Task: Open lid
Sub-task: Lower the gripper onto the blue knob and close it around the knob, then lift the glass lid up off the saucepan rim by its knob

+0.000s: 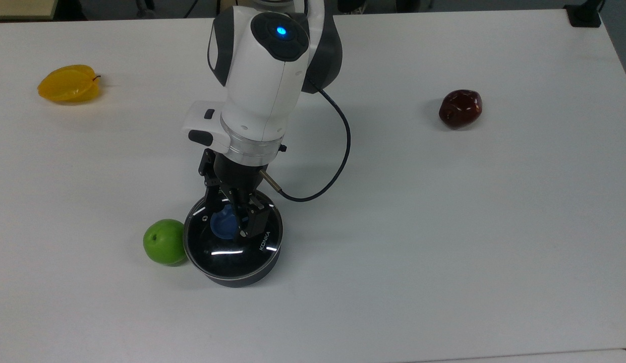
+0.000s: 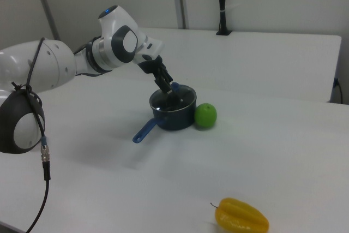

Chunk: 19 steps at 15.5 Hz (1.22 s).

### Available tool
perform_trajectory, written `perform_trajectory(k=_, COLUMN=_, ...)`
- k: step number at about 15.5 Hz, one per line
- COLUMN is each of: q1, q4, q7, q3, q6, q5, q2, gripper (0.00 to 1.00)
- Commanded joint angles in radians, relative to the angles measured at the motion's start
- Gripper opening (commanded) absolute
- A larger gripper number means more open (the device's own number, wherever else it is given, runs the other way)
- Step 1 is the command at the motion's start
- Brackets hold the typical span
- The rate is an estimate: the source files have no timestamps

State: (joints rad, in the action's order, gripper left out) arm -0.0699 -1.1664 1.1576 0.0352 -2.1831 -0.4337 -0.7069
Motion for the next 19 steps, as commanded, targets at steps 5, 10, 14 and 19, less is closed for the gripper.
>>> perform_trajectory(k=5, q1=-0.016, q4=-0.007, q7=0.019, q3=-0.017, q6=-0.033, q5=-0.034, q2=-0.008, gripper=0.95)
perform_trajectory(k=10, q1=-0.016, q4=-0.009, q7=0.016, q3=-0.017, q6=-0.030, q5=-0.045, q2=-0.006, gripper=0.73)
perform_trajectory(k=14, q1=-0.018, q4=-0.010, q7=0.011, q3=-0.014, q6=-0.027, q5=-0.045, q2=-0.003, gripper=0.63)
perform_trajectory(k=19, q1=-0.005, q4=-0.016, q7=0.008, q3=-0.009, q6=-0.020, q5=-0.036, q2=0.053, gripper=0.61)
